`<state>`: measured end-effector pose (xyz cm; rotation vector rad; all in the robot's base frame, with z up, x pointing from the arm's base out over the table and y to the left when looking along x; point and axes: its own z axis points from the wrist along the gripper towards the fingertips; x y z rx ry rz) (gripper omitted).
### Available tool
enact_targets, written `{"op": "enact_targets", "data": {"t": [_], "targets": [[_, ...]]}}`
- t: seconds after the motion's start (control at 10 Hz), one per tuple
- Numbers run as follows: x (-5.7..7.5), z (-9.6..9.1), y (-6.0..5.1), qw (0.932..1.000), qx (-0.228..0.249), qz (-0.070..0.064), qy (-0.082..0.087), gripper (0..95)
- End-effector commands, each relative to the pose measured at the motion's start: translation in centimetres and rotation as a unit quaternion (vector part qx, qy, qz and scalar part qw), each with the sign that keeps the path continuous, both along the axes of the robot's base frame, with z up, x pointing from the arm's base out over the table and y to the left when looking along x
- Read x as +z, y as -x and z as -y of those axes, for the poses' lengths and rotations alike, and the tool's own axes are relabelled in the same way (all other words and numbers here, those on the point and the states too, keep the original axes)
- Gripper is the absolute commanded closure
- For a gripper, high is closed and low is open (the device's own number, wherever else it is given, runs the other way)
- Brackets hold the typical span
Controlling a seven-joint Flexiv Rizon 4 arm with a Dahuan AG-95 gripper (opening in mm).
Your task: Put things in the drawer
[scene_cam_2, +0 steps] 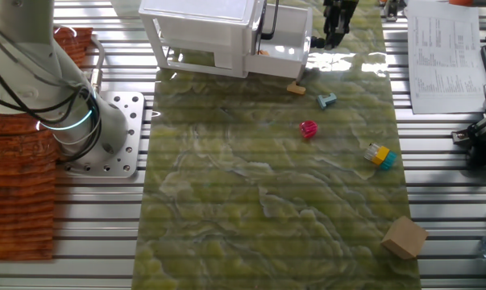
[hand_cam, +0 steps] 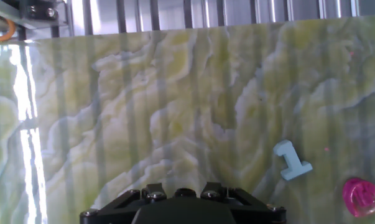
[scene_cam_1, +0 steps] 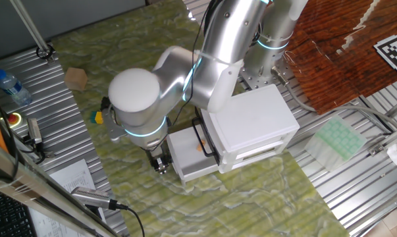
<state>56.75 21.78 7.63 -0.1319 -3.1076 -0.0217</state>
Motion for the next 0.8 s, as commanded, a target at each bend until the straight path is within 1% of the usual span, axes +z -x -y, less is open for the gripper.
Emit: {"op": "enact_targets", "data": {"t": [0.1,0.2,0.3,0.4,0.5,0.6,0.8], "targets": [[-0.5,0.2,0.2,1.0,0.0,0.001,-0.001,57.0],[-0.8,0.3,0.3,1.0,0.002,-0.005,0.0,57.0],[-0.9,0.2,0.3,1.0,0.0,-0.008,-0.001,57.0],[-1.0,-0.4,0.6,0.9999,-0.005,-0.009,-0.001,57.0],[-1.2,-1.0,0.9,0.9999,-0.008,-0.012,0.004,76.0],[-1.4,-1.2,1.1,0.9999,-0.007,-0.012,0.009,76.0],[-1.8,-1.2,1.2,0.9998,-0.005,-0.011,0.014,76.0]]}}
